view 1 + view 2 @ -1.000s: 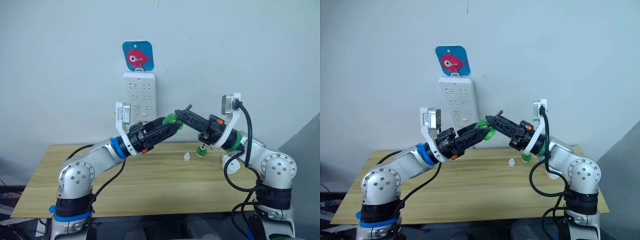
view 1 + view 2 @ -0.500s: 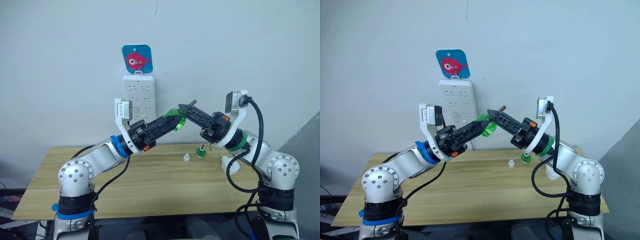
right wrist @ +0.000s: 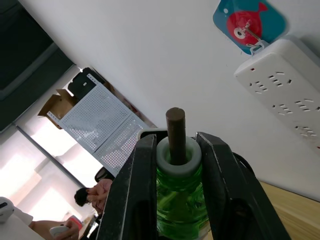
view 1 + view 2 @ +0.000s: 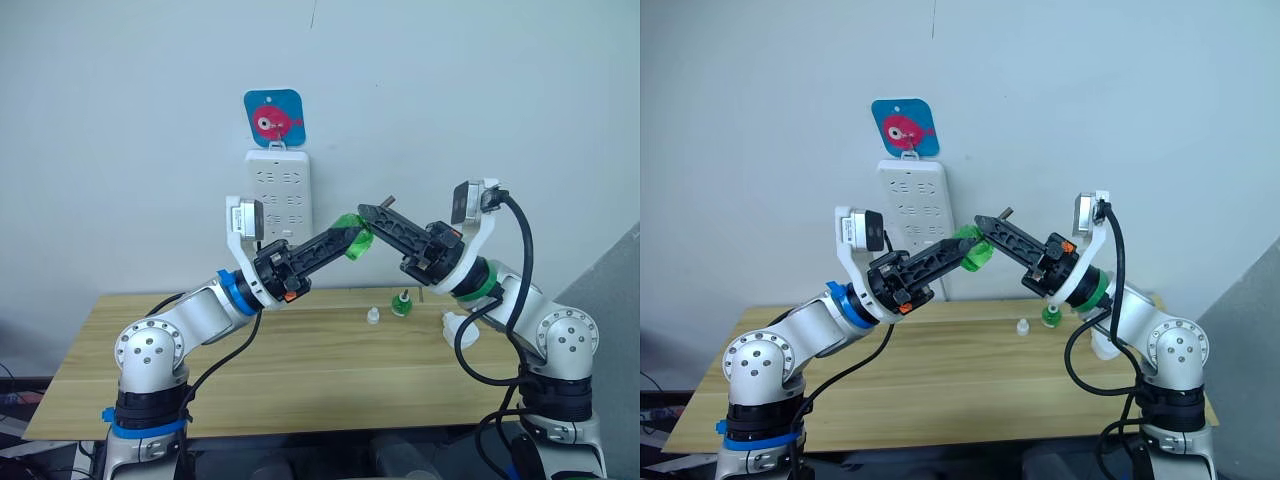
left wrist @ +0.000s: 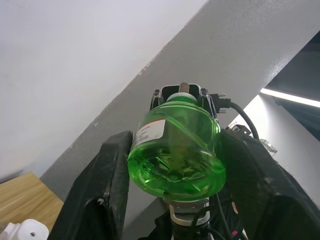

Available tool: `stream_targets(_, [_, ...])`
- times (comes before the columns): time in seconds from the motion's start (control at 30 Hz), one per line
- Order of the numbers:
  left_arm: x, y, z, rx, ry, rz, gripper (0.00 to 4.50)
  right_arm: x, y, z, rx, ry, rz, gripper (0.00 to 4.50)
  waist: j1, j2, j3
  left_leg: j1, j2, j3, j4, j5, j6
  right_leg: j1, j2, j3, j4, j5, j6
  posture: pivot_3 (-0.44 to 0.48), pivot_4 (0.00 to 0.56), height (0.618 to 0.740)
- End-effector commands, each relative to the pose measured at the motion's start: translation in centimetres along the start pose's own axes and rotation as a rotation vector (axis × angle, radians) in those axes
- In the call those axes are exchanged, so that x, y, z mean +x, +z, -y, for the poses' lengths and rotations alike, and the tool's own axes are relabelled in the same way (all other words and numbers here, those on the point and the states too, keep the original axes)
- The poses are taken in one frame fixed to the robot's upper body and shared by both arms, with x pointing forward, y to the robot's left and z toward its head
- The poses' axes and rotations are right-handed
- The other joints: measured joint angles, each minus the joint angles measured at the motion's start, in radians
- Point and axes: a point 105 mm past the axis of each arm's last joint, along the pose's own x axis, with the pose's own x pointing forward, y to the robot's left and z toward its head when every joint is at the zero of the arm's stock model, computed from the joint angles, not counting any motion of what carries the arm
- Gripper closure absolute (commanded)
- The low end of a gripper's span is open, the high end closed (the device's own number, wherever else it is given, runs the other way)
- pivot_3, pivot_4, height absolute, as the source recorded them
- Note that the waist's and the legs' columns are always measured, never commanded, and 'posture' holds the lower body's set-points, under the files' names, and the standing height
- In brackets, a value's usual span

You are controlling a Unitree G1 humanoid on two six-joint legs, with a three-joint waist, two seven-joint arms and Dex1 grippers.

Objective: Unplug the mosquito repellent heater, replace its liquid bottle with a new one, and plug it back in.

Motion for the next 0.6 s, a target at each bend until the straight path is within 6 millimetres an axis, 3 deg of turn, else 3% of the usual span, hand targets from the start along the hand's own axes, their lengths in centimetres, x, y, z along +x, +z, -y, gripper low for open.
stream_targets(0.03, [0.3, 0.2, 0.5, 0.001, -0.027, 0.011, 2.12, 0.3, 0.2, -1.5, -0.022, 0.056, 0.0, 3.68, 0.0, 0.0, 0.0, 0.0, 0.0, 0.0, 0.0, 0.0, 0.0, 0.0, 0.0, 0.0, 0.0, 0.0, 0.0, -0.106, 0.01, 0.735])
stream_targets(0.2, [0.2, 0.4, 0.2, -0.001, -0.013, 0.024, 2.12, 0.2, 0.0, -1.5, -0.007, 0.06, -0.001, 3.68, 0.0, 0.0, 0.0, 0.0, 0.0, 0.0, 0.0, 0.0, 0.0, 0.0, 0.0, 0.0, 0.0, 0.0, 0.0, -0.106, 0.011, 0.735])
stream_targets(0.4, [-0.2, 0.5, -0.2, 0.006, 0.004, 0.022, 2.12, -0.6, 0.7, -0.5, -0.024, 0.001, 0.051, 1.59, 0.001, 0.0, 0.0, 0.0, 0.0, 0.0, 0.0, 0.0, 0.0, 0.0, 0.0, 0.0, 0.0, 0.0, 0.0, -0.107, 0.019, 0.735])
stream_targets(0.53, [-0.8, 0.3, -0.8, 0.042, 0.048, -0.018, 2.12, -2.7, 0.9, 1.9, -0.114, -0.164, 0.01, 0.23, 0.003, 0.0, 0.0, 0.0, 0.0, 0.0, 0.0, 0.0, 0.0, 0.0, 0.0, 0.001, -0.001, 0.0, 0.0, -0.107, 0.025, 0.735])
stream_targets(0.6, [-1.4, 0.0, -1.7, 0.093, 0.106, -0.061, 2.12, -5.1, 1.1, 4.5, -0.275, -0.364, -0.054, 0.21, 0.003, 0.001, 0.001, 0.0, 0.0, 0.001, -0.001, 0.0, 0.0, 0.0, 0.0, 0.001, -0.001, 0.0, 0.0, -0.116, 0.053, 0.735])
